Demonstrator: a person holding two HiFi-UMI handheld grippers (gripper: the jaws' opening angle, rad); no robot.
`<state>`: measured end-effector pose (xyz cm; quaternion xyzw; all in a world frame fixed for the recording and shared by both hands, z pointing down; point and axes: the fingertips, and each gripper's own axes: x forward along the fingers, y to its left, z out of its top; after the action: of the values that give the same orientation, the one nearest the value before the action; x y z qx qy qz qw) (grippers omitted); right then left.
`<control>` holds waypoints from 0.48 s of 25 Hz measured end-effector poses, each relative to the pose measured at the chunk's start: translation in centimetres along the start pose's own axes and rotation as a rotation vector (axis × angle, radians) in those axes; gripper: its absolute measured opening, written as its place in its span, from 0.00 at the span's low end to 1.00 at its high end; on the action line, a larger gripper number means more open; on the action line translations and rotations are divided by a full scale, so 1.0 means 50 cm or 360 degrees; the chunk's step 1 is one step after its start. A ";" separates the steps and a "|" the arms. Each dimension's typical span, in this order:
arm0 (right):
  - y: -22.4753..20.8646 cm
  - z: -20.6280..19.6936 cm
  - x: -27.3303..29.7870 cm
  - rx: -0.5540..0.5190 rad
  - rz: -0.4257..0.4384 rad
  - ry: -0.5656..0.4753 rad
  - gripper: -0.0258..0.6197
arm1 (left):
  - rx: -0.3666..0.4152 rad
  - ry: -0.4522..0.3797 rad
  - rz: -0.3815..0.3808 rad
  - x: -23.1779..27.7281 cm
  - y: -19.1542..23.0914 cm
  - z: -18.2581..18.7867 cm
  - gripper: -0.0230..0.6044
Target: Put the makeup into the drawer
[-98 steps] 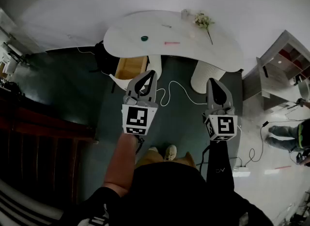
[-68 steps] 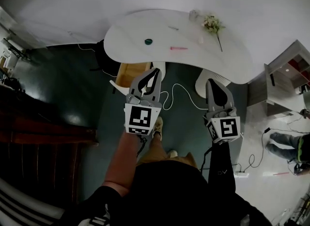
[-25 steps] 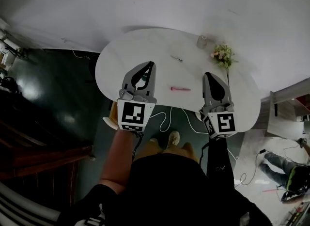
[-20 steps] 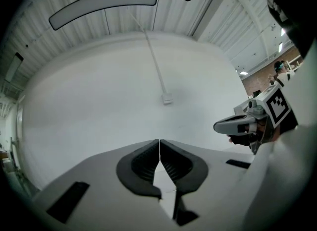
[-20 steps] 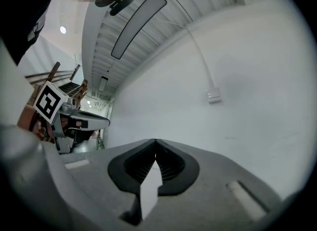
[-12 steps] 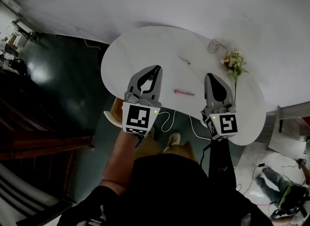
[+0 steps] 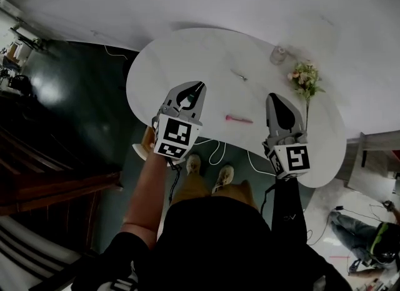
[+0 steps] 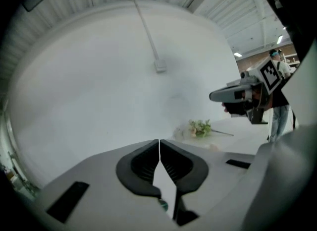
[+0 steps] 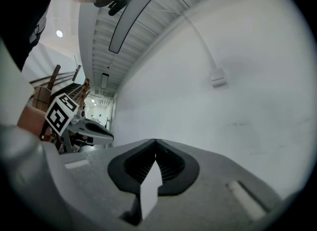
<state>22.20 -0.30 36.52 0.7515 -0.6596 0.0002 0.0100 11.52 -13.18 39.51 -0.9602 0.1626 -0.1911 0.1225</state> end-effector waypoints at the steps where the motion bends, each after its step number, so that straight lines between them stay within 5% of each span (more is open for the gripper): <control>1: -0.002 -0.005 0.004 0.0008 -0.0005 0.0008 0.05 | 0.0050 0.0067 -0.0018 0.015 0.015 -0.028 0.05; 5: 0.002 -0.017 0.021 0.0000 -0.0015 0.0045 0.05 | 0.0136 0.0288 -0.0205 0.066 0.050 -0.149 0.06; 7: 0.004 -0.024 0.031 -0.0018 -0.0024 0.0079 0.05 | 0.0178 0.0384 -0.0360 0.087 0.040 -0.207 0.15; 12: 0.008 -0.028 0.065 -0.0015 -0.0075 0.0118 0.05 | 0.0462 0.0587 -0.0687 0.138 0.006 -0.328 0.20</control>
<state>22.27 -3.55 37.95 0.7663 -0.6408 0.0247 0.0381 10.81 -18.74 56.37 -0.8942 -0.0543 -0.4047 0.1833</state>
